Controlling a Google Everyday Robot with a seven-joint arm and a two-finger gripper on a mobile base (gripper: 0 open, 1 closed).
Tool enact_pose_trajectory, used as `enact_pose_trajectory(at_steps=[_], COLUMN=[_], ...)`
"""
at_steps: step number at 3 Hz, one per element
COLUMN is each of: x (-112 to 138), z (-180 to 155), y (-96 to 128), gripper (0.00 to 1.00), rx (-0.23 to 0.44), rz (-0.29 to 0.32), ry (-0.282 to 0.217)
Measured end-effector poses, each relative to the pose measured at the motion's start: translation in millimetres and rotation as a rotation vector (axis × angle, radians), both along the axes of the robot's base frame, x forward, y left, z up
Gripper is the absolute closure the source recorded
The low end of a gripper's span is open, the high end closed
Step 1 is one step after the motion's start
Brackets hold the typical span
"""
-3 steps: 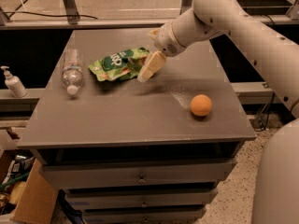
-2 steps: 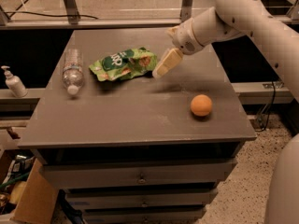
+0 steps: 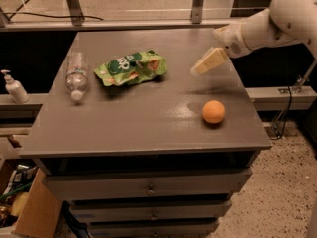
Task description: Move green rice chip bag near water bottle
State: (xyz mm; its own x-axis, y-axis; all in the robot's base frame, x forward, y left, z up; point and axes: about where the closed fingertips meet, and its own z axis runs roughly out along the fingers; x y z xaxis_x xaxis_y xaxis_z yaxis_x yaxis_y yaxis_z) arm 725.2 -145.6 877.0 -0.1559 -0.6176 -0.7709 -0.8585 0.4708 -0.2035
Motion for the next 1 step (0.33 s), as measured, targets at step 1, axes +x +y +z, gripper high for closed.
enact_pose_trajectory(at_steps=[1], x=[0.1], z=[-0.1], y=[-3.8], gripper=[0.0], rx=[0.002], rz=[-0.009], ry=[0.002])
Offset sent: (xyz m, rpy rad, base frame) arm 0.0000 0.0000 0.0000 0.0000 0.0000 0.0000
